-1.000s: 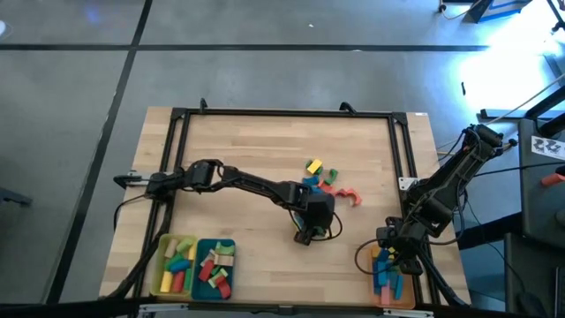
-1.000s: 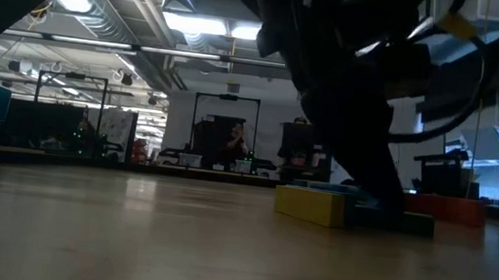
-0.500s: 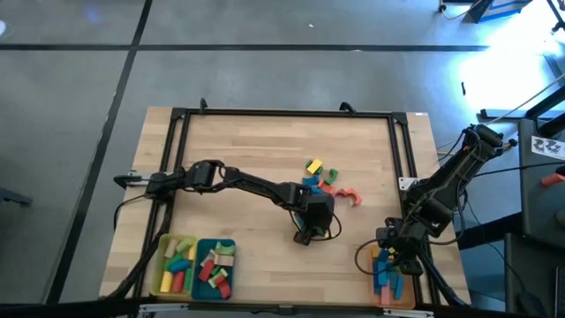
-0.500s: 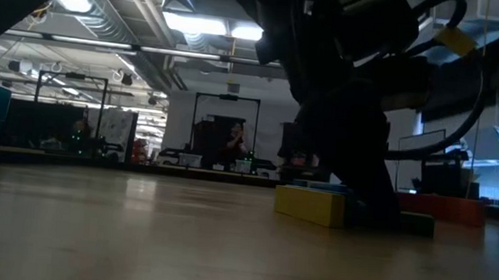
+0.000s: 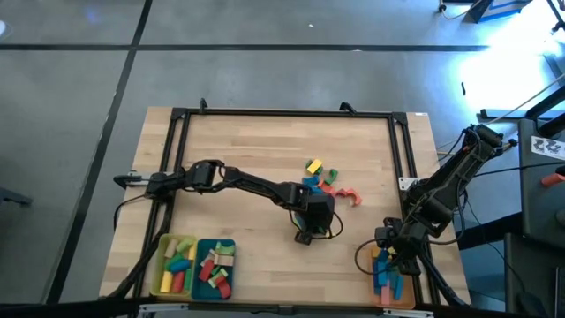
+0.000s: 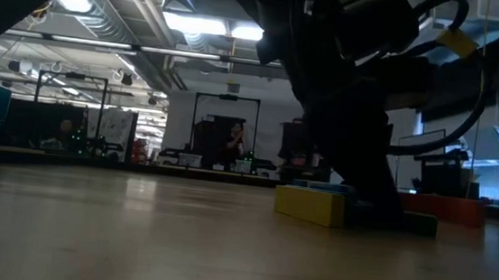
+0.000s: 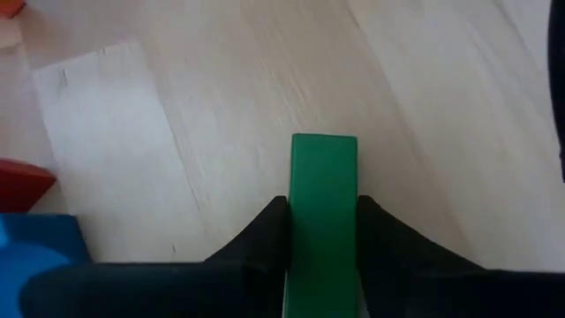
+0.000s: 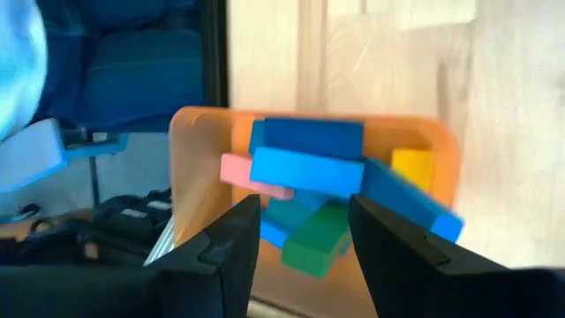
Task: Sort blocks by size
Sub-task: Put the green rectangular block into the orange bin
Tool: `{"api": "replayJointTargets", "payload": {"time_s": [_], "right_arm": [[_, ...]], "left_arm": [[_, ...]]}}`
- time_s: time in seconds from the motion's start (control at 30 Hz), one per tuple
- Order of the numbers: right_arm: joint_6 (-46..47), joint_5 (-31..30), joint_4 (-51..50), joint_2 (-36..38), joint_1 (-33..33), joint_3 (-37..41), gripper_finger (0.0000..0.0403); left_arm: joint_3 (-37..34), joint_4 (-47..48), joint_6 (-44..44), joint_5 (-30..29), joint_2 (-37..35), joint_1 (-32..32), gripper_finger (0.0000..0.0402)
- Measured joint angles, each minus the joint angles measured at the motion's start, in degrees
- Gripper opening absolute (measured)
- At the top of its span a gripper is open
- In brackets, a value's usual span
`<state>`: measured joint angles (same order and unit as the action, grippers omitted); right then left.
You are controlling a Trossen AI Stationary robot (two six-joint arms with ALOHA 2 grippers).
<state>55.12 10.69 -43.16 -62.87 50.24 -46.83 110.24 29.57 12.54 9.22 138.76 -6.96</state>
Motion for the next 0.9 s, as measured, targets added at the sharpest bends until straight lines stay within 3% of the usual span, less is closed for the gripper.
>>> {"api": "replayJointTargets", "payload": {"time_s": [0.13,0.33,0.47,0.63,0.73,0.9], "right_arm": [[-3.61,-4.21,-0.01,0.00,0.00,0.00,0.0177],[-11.70,-15.43,0.04,0.00,0.00,0.00,0.0177],[-17.64,-27.97,0.36,0.00,0.00,0.00,0.0177],[-25.39,-45.93,2.39,0.00,0.00,0.00,0.0177],[-30.55,-49.59,4.58,0.00,0.00,0.00,0.0177],[-36.22,-50.33,8.22,0.00,0.00,0.00,0.0177]], "left_arm": [[0.91,-1.86,-3.86,2.99,0.01,0.59,0.0095],[2.95,-3.57,-12.80,14.86,-2.47,3.36,0.0090],[3.45,-5.58,-17.74,25.24,-2.87,5.32,0.0092],[3.50,-11.40,-24.49,31.18,-3.28,6.71,0.0098],[3.50,-13.78,-27.07,32.13,-3.28,7.09,0.0094],[3.50,-19.55,-29.99,33.37,-3.28,7.13,0.0095]]}}
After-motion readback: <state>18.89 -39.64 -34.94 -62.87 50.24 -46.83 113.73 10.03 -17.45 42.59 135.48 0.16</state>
